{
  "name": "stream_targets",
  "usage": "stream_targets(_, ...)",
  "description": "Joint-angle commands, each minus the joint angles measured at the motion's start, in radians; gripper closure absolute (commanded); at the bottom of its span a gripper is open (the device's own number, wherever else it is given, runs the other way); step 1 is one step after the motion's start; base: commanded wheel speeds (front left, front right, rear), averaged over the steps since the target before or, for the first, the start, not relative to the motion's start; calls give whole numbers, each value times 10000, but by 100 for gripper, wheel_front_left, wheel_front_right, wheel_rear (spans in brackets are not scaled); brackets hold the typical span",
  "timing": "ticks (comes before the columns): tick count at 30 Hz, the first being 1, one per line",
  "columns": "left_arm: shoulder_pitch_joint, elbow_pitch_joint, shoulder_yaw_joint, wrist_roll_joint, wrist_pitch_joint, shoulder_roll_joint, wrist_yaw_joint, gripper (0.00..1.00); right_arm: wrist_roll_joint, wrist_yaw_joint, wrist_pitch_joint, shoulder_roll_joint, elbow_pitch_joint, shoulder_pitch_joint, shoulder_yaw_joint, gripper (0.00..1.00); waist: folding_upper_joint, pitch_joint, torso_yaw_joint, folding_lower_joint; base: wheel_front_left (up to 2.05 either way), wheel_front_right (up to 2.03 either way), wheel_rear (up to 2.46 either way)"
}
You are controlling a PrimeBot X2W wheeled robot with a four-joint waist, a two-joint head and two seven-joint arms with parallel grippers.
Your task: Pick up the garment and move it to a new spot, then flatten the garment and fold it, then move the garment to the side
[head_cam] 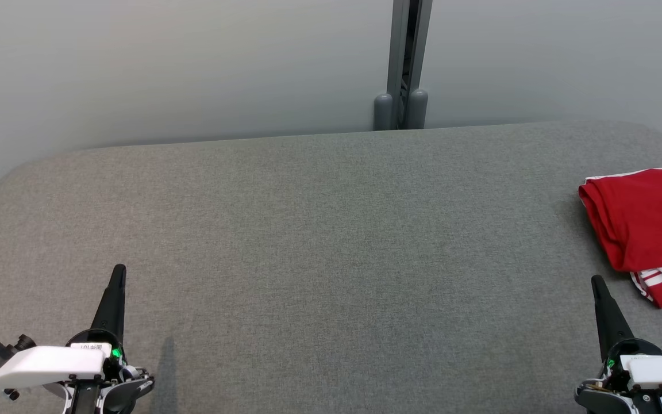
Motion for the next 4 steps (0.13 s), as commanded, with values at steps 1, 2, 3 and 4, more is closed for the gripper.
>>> stream_targets(1,-156,-11,67,-219,65,82,-63,100,241,-2,58,-79,12,-121,-53,100,-1,-5,-12,0,0,0,0)
stream_targets(2,-166,-6,80,-269,97,82,-66,100,314,-2,73,-81,14,-122,-54,100,-1,-8,-22,0,0,0,0)
stream_targets(3,-190,-2,103,-396,134,86,-72,100,476,-2,101,-84,24,-125,-57,100,-1,-15,-42,0,0,0,0)
stream_targets(4,-202,2,115,-464,155,88,-75,100,560,-2,122,-87,29,-126,-59,100,-1,-19,-52,0,0,0,0)
